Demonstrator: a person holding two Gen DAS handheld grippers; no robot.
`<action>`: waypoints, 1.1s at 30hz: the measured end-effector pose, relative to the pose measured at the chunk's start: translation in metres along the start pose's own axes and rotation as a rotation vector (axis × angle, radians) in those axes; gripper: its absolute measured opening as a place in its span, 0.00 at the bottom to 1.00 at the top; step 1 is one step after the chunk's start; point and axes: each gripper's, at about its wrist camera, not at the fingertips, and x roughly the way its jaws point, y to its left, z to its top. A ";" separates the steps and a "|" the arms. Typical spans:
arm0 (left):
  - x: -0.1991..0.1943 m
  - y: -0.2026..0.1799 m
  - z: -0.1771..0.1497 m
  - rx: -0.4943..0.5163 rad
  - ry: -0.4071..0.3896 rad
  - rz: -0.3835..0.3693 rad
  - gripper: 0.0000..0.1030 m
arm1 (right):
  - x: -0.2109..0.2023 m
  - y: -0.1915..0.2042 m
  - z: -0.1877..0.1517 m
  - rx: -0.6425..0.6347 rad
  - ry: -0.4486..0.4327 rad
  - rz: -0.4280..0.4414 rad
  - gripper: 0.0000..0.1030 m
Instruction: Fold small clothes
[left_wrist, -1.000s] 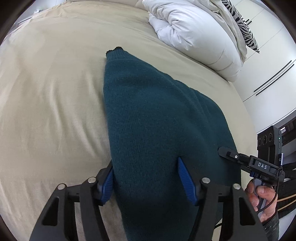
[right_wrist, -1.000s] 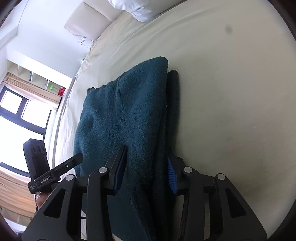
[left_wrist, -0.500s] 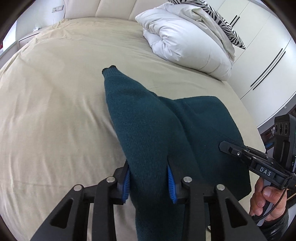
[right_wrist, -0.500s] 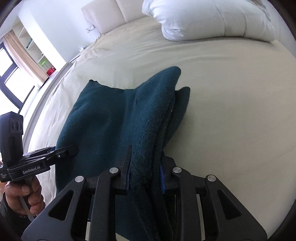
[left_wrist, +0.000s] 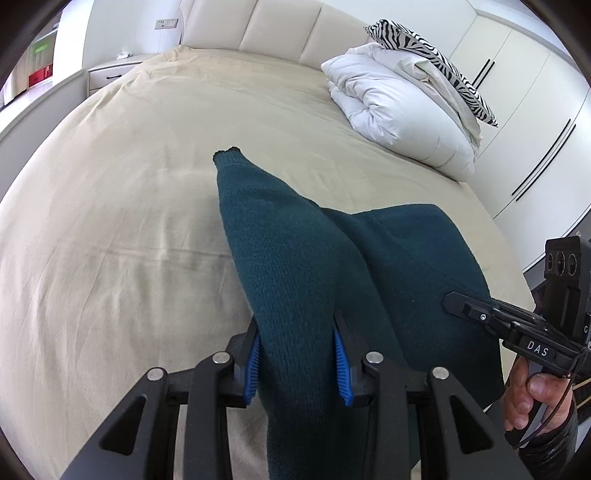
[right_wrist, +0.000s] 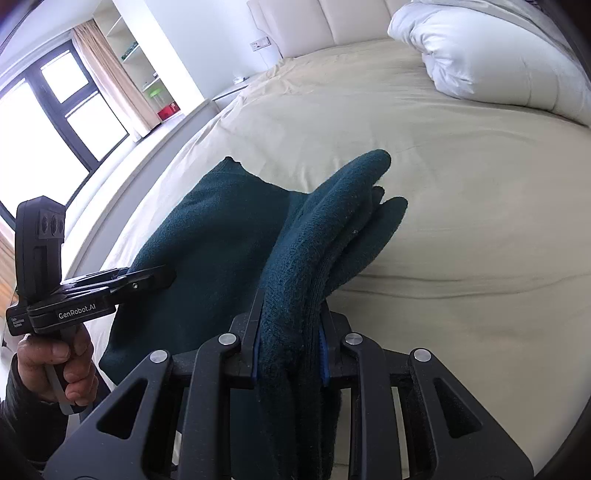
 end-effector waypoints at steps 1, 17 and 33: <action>-0.002 0.003 -0.004 -0.004 0.000 0.001 0.35 | 0.001 0.005 -0.004 0.002 0.004 0.008 0.20; 0.027 0.041 -0.039 -0.042 0.051 0.005 0.55 | 0.056 -0.043 -0.072 0.270 0.108 0.151 0.21; 0.006 0.040 -0.050 -0.078 -0.001 0.022 0.56 | 0.055 -0.061 -0.082 0.315 0.075 0.164 0.30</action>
